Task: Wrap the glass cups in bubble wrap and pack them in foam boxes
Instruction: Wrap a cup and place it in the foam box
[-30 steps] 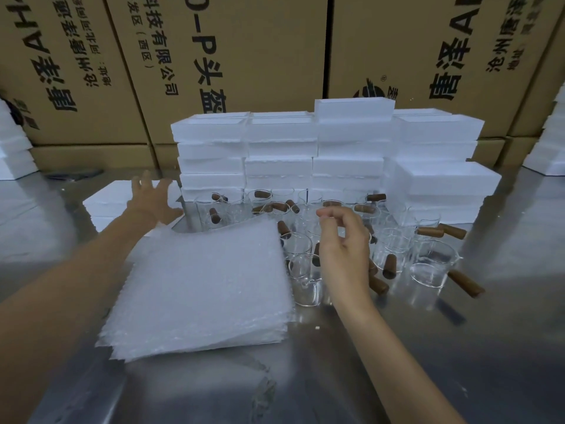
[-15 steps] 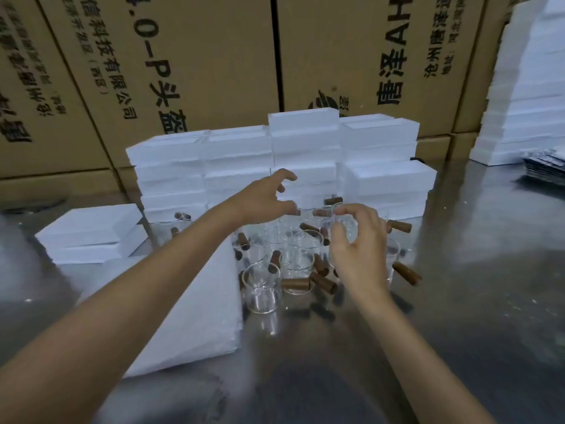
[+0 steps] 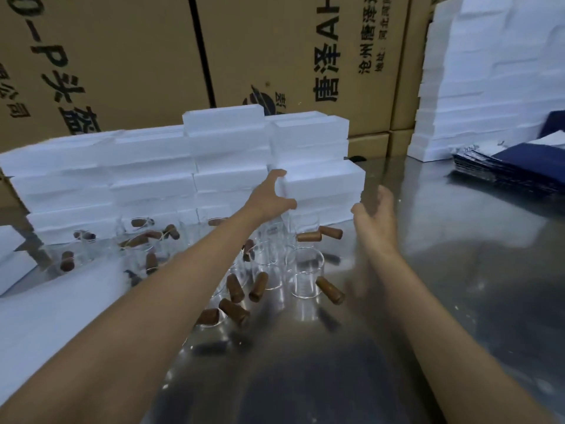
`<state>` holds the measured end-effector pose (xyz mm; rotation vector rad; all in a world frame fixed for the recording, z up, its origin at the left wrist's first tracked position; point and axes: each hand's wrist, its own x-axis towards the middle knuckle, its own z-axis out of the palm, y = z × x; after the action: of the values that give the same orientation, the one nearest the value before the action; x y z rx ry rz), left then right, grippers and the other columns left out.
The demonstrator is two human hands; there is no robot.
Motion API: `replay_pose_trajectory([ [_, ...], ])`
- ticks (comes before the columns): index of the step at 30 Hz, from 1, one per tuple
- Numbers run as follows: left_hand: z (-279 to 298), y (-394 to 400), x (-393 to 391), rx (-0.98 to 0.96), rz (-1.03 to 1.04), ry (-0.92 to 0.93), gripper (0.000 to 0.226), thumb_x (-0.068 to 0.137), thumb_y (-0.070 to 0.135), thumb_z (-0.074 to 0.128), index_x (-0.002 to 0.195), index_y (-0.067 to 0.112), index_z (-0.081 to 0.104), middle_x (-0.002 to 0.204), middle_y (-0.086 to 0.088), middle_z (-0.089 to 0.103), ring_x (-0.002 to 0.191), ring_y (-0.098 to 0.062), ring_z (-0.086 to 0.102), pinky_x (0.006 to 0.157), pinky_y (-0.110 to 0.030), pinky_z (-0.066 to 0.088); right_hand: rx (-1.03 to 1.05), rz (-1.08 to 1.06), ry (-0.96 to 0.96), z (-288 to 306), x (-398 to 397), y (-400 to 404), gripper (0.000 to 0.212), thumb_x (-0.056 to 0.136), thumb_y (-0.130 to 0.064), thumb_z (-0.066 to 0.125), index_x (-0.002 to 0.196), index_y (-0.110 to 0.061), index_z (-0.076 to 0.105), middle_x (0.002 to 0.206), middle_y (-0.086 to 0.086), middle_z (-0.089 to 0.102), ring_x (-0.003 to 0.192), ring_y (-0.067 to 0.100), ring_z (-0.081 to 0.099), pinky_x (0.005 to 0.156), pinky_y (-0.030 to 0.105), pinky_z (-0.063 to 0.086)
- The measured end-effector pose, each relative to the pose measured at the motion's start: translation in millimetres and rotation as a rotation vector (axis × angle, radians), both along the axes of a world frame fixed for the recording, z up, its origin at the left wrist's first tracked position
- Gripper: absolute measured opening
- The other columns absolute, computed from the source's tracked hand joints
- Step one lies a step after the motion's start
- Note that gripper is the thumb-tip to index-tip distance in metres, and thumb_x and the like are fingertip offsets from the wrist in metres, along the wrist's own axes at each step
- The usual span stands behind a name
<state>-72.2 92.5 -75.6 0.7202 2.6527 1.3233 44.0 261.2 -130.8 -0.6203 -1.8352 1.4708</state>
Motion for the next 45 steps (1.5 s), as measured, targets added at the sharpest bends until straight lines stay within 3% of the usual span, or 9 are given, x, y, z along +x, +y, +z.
replay_pose_trajectory([
  [4, -8, 2, -11, -0.005, -0.014, 0.185, 0.052, 0.086, 0.018, 0.073, 0.131, 0.026, 0.049, 0.126, -0.007, 0.048, 0.104, -0.027, 0.055, 0.066, -0.028, 0.047, -0.005, 0.141, -0.074, 13, -26, 29, 0.073, 0.092, -0.023, 0.053, 0.155, -0.036, 0.019, 0.156, -0.006, 0.036, 0.138, 0.019, 0.039, 0.109, 0.038, 0.037],
  [7, -4, -1, -10, 0.001, -0.026, 0.269, 0.025, 0.087, 0.015, 0.071, 0.109, 0.019, 0.058, 0.120, -0.010, 0.056, 0.101, -0.027, 0.060, 0.077, -0.027, 0.050, 0.051, 0.210, 0.013, 25, -31, 30, 0.050, 0.089, -0.021, 0.056, 0.137, -0.030, 0.046, 0.123, -0.018, 0.057, 0.113, 0.006, 0.054, 0.078, 0.018, 0.043],
  [13, 20, -27, 25, 0.029, -0.030, 0.315, 0.027, 0.086, 0.033, 0.075, 0.100, 0.015, 0.062, 0.112, -0.005, 0.051, 0.071, -0.009, 0.059, 0.043, -0.011, 0.044, 0.042, 0.156, 0.089, 46, 1, 16, 0.035, 0.087, -0.059, 0.043, 0.097, -0.030, 0.061, 0.098, -0.010, 0.065, 0.090, 0.001, 0.062, 0.078, 0.027, 0.047],
  [19, 54, -100, 95, 0.023, 0.015, 0.289, 0.026, 0.085, 0.047, 0.073, 0.092, 0.024, 0.063, 0.100, 0.005, 0.065, 0.075, -0.017, 0.070, 0.063, -0.034, 0.060, 0.111, 0.254, -0.272, 41, 44, 9, 0.026, 0.097, -0.023, 0.045, 0.094, -0.015, 0.069, 0.083, 0.005, 0.073, 0.062, 0.015, 0.065, 0.054, 0.024, 0.047],
  [22, 63, -139, 143, -0.036, -0.003, 0.236, 0.026, 0.078, 0.057, 0.071, 0.089, 0.035, 0.062, 0.085, 0.012, 0.070, 0.064, -0.001, 0.065, 0.051, -0.020, 0.051, 0.220, 0.495, -0.646, 29, 66, -12, 0.023, 0.099, -0.032, 0.053, 0.097, -0.016, 0.069, 0.081, 0.001, 0.074, 0.053, 0.009, 0.062, 0.050, 0.020, 0.047],
  [28, 26, -191, 220, -0.181, -0.173, -0.029, 0.020, 0.076, 0.051, 0.075, 0.089, 0.039, 0.066, 0.099, 0.020, 0.065, 0.079, 0.009, 0.063, 0.060, -0.009, 0.046, 0.256, 0.596, -0.624, 33, 100, -55, 0.030, 0.094, -0.022, 0.066, 0.112, 0.003, 0.068, 0.111, 0.026, 0.069, 0.099, 0.039, 0.067, 0.088, 0.047, 0.053],
  [31, -2, -208, 243, -0.242, -0.208, -0.078, 0.024, 0.076, 0.057, 0.073, 0.093, 0.047, 0.061, 0.109, 0.023, 0.054, 0.093, 0.012, 0.055, 0.073, -0.008, 0.044, 0.271, 0.596, -0.761, 33, 100, -69, 0.049, 0.087, -0.058, 0.065, 0.081, -0.009, 0.070, 0.081, 0.006, 0.074, 0.066, 0.015, 0.064, 0.063, 0.027, 0.055],
  [35, -39, -210, 260, -0.356, -0.111, 0.058, 0.028, 0.081, 0.062, 0.066, 0.099, 0.044, 0.055, 0.107, 0.022, 0.041, 0.099, 0.001, 0.048, 0.087, -0.023, 0.045, 0.333, 0.551, -0.749, 27, 99, -77, 0.047, 0.098, -0.043, 0.055, 0.065, -0.011, 0.061, 0.065, 0.001, 0.067, 0.052, 0.009, 0.055, 0.051, 0.020, 0.046],
  [45, 10, -252, 215, -0.144, 0.253, 0.339, 0.011, 0.094, 0.037, 0.060, 0.096, 0.037, 0.050, 0.080, 0.010, 0.055, 0.068, 0.001, 0.053, 0.057, -0.024, 0.035, 0.543, 0.305, -0.537, 37, 104, -103, 0.045, 0.105, -0.035, 0.042, 0.068, -0.009, 0.046, 0.066, 0.003, 0.046, 0.063, 0.021, 0.043, 0.055, 0.031, 0.030],
])
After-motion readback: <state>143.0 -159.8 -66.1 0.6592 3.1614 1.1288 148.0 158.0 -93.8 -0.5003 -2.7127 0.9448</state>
